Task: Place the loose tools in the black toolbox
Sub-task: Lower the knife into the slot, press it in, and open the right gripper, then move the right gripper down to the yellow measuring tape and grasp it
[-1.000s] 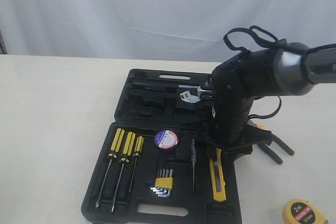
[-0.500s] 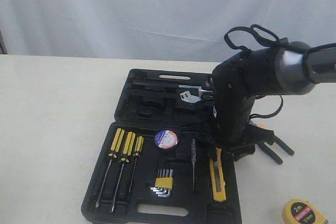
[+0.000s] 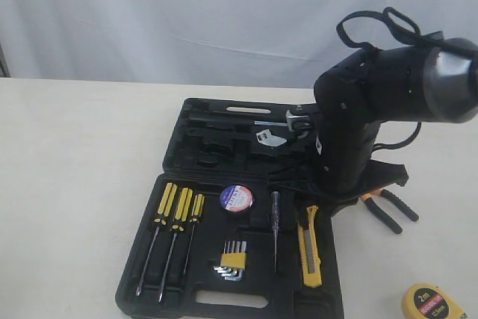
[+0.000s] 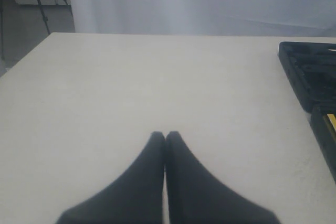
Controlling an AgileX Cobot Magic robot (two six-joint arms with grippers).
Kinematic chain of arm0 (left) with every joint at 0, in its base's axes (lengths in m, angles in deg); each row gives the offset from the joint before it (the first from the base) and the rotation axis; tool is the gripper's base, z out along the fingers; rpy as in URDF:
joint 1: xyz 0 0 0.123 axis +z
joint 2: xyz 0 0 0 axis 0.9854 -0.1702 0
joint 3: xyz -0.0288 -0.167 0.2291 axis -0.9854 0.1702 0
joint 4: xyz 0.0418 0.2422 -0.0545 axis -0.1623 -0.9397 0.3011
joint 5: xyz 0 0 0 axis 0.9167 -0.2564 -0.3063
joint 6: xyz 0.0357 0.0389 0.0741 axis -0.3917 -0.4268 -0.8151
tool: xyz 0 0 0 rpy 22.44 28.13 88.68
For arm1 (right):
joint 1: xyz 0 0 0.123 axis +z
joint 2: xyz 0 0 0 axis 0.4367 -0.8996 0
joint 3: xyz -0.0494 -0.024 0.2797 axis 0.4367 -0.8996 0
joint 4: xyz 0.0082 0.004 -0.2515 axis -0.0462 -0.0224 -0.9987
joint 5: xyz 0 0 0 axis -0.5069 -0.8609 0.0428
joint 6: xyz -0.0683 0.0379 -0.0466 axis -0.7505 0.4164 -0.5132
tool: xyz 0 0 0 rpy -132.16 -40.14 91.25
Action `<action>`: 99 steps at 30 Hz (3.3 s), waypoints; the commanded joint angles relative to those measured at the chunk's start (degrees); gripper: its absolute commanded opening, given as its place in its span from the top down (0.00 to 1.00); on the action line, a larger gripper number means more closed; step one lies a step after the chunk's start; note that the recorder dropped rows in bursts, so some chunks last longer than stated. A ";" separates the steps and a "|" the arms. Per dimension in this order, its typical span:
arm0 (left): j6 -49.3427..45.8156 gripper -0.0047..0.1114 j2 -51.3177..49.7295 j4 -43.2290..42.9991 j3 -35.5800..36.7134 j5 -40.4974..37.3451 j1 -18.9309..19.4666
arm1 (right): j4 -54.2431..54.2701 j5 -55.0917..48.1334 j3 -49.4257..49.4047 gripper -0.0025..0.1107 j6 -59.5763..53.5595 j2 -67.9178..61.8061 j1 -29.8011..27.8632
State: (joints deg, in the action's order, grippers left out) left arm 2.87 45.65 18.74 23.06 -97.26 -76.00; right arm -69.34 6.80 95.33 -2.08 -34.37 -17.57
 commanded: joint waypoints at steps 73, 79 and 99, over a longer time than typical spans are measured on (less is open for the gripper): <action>0.33 0.96 0.07 0.00 0.15 0.31 -0.27 | 5.16 8.27 -4.62 0.98 -12.46 -4.78 -0.08; 0.33 0.96 0.07 0.00 0.15 0.31 -0.27 | 4.84 8.25 -4.48 0.98 -12.71 -0.91 -0.20; 0.33 0.96 0.07 0.00 0.15 0.31 -0.27 | 13.96 -7.62 -3.34 0.98 -28.53 16.99 -15.78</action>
State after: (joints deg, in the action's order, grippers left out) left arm 2.87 45.65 18.74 23.06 -97.26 -76.00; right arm -54.19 2.83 91.58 -27.70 -19.80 -31.15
